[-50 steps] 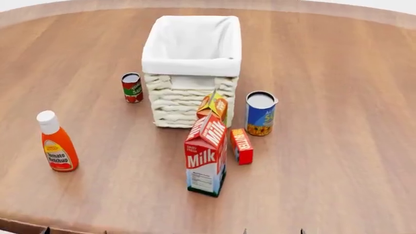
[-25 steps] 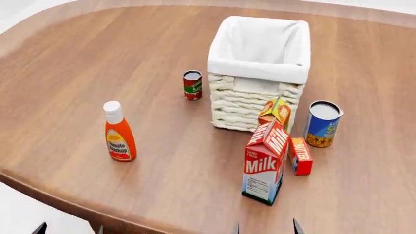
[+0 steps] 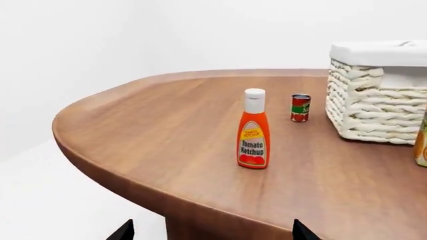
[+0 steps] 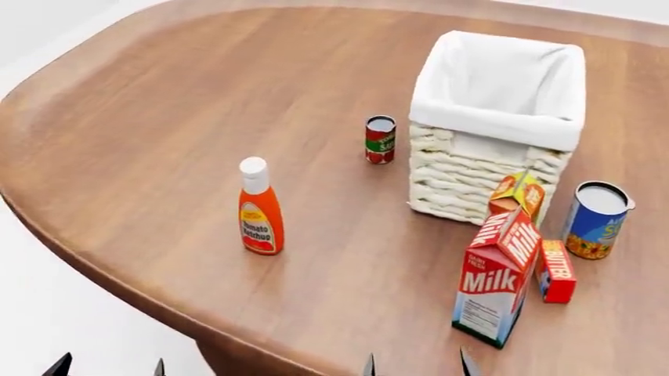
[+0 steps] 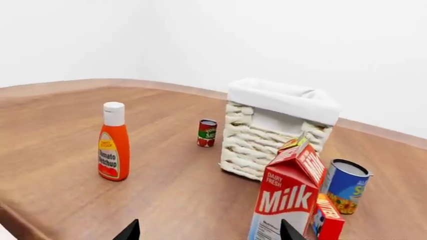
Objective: Pick up the butter and put it in the basket.
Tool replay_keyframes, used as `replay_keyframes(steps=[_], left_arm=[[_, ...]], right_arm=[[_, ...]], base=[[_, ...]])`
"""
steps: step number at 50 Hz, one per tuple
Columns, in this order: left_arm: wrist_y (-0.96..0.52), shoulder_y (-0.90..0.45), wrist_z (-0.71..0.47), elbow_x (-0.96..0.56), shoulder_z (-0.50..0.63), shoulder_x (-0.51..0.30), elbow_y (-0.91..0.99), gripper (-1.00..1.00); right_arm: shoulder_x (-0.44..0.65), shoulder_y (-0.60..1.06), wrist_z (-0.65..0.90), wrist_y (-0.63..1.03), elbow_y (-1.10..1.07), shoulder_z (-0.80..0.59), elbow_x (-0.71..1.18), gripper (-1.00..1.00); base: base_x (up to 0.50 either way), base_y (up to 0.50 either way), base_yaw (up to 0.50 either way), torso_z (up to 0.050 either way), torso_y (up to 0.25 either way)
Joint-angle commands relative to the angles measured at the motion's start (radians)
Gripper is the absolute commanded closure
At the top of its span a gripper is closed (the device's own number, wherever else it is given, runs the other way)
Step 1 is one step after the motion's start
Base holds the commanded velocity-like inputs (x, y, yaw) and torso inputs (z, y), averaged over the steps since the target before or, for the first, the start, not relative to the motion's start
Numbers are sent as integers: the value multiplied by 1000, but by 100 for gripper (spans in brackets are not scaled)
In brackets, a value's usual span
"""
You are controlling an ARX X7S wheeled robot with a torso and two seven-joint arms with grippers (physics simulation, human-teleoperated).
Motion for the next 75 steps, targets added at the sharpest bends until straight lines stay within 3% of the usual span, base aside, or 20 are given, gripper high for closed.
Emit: replay_keyframes(steps=[1, 38, 45, 49, 65, 75], left_arm=[[-11, -6, -7, -12, 10, -6, 7, -100], [-46, -27, -24, -61, 15, -40, 41, -100], [-355, -139, -90, -194, -88, -88, 348, -100], [-445, -211, -156, -225, -146, -91, 427, -100], [-487, -211, -182, -332, -299, -128, 502, -100], [-473, -221, -175, -333, -290, -128, 485, -100]], right_arm=[[18, -3, 7, 35, -43, -6, 9, -100], [47, -17, 49, 40, -95, -23, 24, -100], [55, -48, 78, 61, -139, 2, 29, -100], [59, -74, 87, 51, -167, 13, 40, -100], [71, -167, 133, 74, -268, 4, 12, -100], [70, -158, 147, 105, -286, 9, 20, -100]], base=[[166, -472, 0, 0, 0], [166, -472, 0, 0, 0], [29, -82, 0, 0, 0], [0, 0, 0, 0, 0], [286, 101, 0, 0, 0], [0, 0, 0, 0, 0]])
